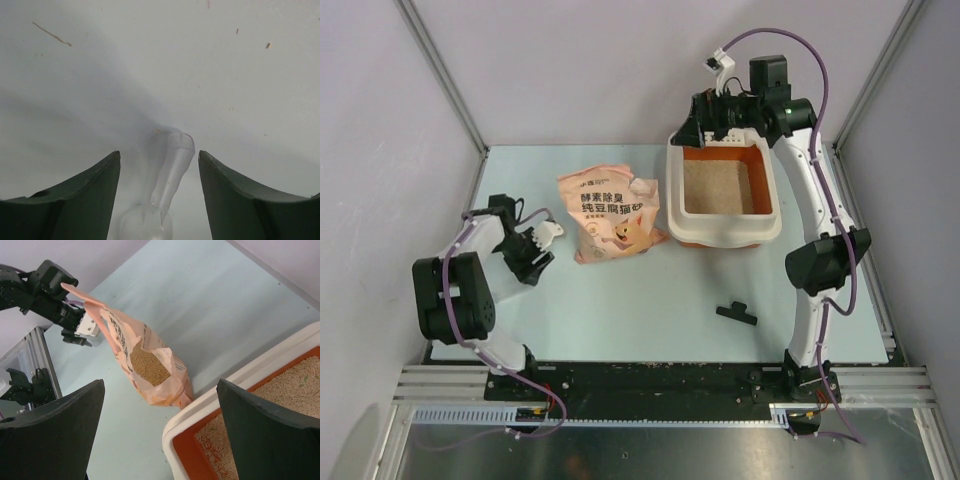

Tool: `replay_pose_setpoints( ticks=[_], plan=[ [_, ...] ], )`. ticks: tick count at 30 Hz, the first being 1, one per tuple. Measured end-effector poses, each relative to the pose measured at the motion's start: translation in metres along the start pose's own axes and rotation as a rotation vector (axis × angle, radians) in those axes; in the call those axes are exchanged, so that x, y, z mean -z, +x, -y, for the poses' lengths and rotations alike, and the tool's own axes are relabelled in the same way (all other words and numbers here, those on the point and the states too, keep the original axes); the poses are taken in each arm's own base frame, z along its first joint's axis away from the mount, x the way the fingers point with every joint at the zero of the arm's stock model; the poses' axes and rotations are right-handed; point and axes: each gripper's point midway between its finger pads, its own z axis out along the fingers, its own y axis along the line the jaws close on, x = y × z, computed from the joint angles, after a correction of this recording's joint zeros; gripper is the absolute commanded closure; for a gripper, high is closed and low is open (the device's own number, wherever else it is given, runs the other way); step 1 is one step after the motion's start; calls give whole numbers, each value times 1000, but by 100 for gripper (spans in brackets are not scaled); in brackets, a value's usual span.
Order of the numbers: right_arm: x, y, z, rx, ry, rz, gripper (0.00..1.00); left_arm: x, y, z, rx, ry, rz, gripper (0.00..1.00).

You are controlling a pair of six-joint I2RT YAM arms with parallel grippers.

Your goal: Fill the litter box with clean litter

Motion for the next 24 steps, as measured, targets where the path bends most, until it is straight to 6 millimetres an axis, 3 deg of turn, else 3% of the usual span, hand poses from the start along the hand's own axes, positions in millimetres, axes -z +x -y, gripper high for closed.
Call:
replay_pose_setpoints(
  ticks=[2,5,10,12,16,20,24],
  plan=[
    [2,1,-5,17,-1,-4,0,0,-2,-2,0,-2,5,24],
    [4,3,-13,40,-1,-14,0,10,-7,-4,-12,-32,29,1],
    [6,4,-21,75,0,-19,0,46,-3,-17,-57,-180,34,0],
    [4,4,-23,79,-3,-22,0,60,15,-21,-65,-235,26,0],
    [2,5,-26,80,-11,-24,0,81,69,-31,-25,-311,-66,0],
    [1,6,-29,82,-21,-27,0,85,98,-38,-12,-313,-123,0],
    [-2,6,-36,76,-47,-28,0,82,111,-41,-36,-289,-145,0]
  ],
)
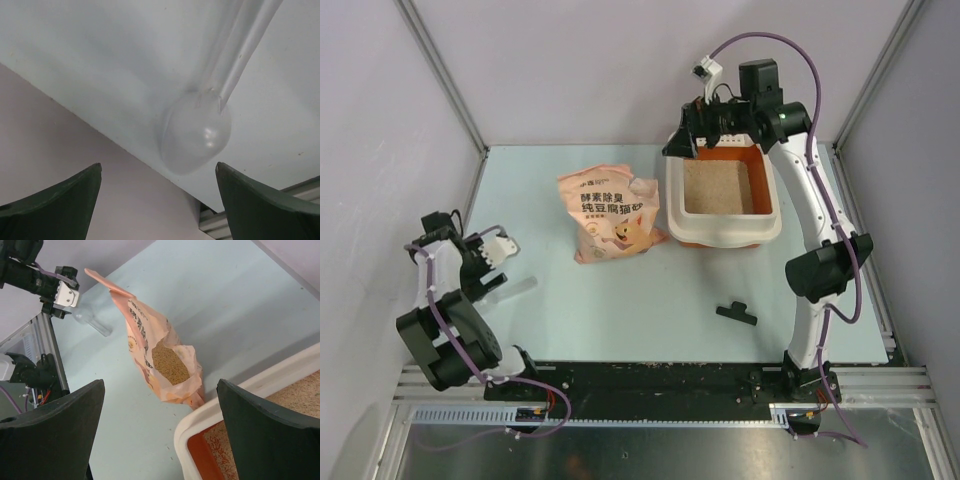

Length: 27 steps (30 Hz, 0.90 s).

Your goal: Fill the litter box with clean litter

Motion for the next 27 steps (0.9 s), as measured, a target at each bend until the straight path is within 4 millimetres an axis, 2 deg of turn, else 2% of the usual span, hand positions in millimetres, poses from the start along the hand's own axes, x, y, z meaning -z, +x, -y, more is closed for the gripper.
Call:
replay_pose_setpoints(
  ticks=[8,14,18,24,26,27],
  plan=[
    [-6,5,-1,-29,-18,-11,0,-22,5,8,-82,94,-7,1],
    [-8,3,-3,-25,-22,-8,0,-36,13,14,-97,149,-11,11],
    [-10,4,-5,-21,-23,-10,0,-44,12,24,-107,178,8,15],
    [-12,4,-7,-13,-24,-13,0,-57,13,48,-116,231,26,28],
    [-12,4,-7,-8,-23,-14,0,-60,14,57,-114,248,28,36],
    [-12,4,-7,-7,-24,-14,0,-61,14,60,-112,256,27,44]
  ],
)
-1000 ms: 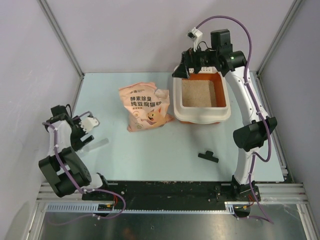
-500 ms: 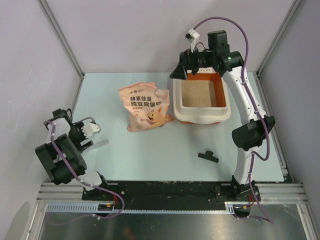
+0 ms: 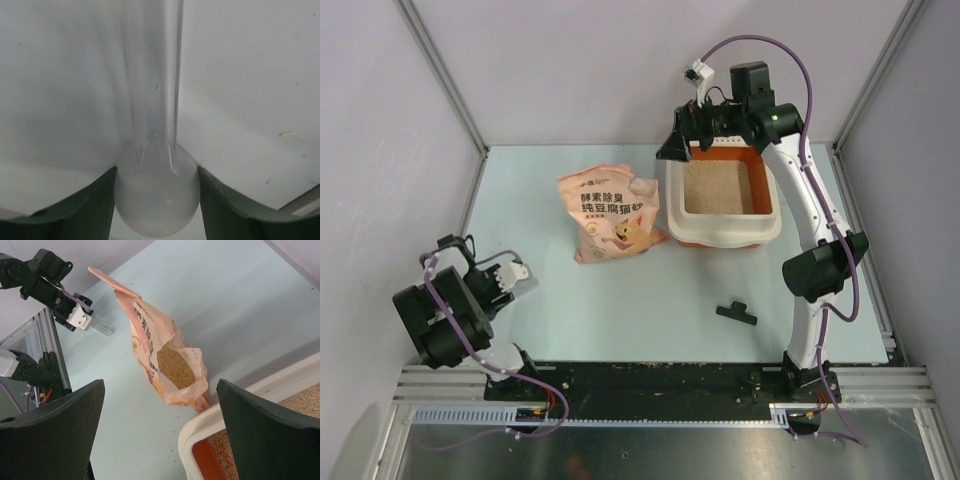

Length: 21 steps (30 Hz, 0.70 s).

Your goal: Fill the litter box with clean litter

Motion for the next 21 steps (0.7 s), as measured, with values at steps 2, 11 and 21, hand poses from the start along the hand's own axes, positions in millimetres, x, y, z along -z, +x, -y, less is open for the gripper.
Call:
replay_pose_setpoints(
  ticks=[2,11,21],
  plan=[
    [0,0,0,6,2,-1,0,0,0,2,1,-1,2,51],
    [6,0,18,19,69,0,5,34,-64,-8,-16,-82,155,69],
    [44,-6,71,-66,228,51,5,200,-200,-89,223,-261,766,74]
  ],
)
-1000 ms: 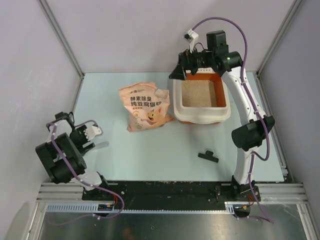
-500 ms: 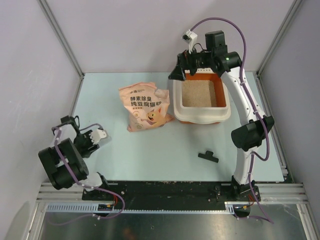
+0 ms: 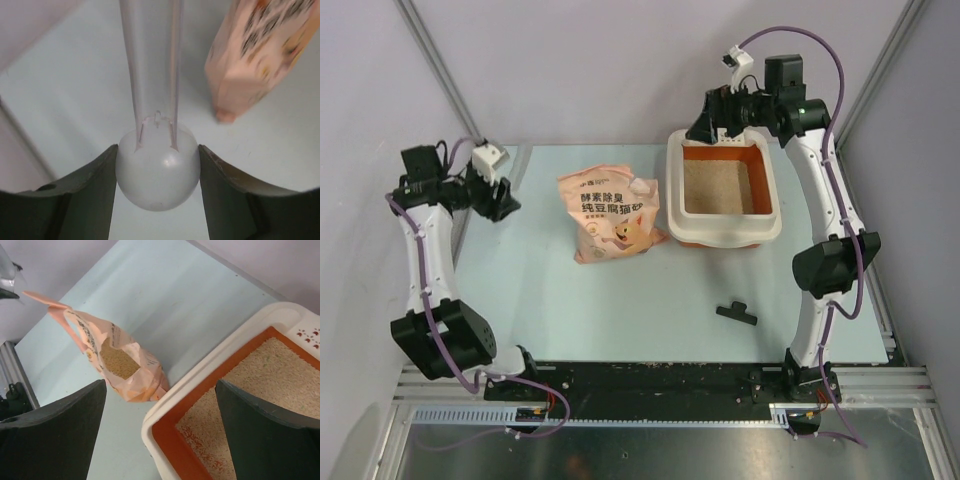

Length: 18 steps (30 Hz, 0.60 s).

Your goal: Fill the litter box with clean litter

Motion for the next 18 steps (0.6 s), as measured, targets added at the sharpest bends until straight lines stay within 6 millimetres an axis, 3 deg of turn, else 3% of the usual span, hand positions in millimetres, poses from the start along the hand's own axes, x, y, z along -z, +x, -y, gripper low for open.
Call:
replay_pose_setpoints(
  ticks=[4,6,9,13,18],
  plan=[
    [-3,-1,-17,8,-77,5,4,4,-63,22,9,84,150,74],
    [-6,-4,-35,28,-144,23,1,-4,-90,50,-17,175,196,74],
    [-10,1,-70,47,-253,58,0,-16,-115,95,-52,317,231,74],
    [-13,-3,-121,94,-392,106,0,-26,-133,137,-75,461,250,74],
    [-18,-9,-171,167,-524,167,0,-44,-143,169,-84,587,244,75]
  ],
)
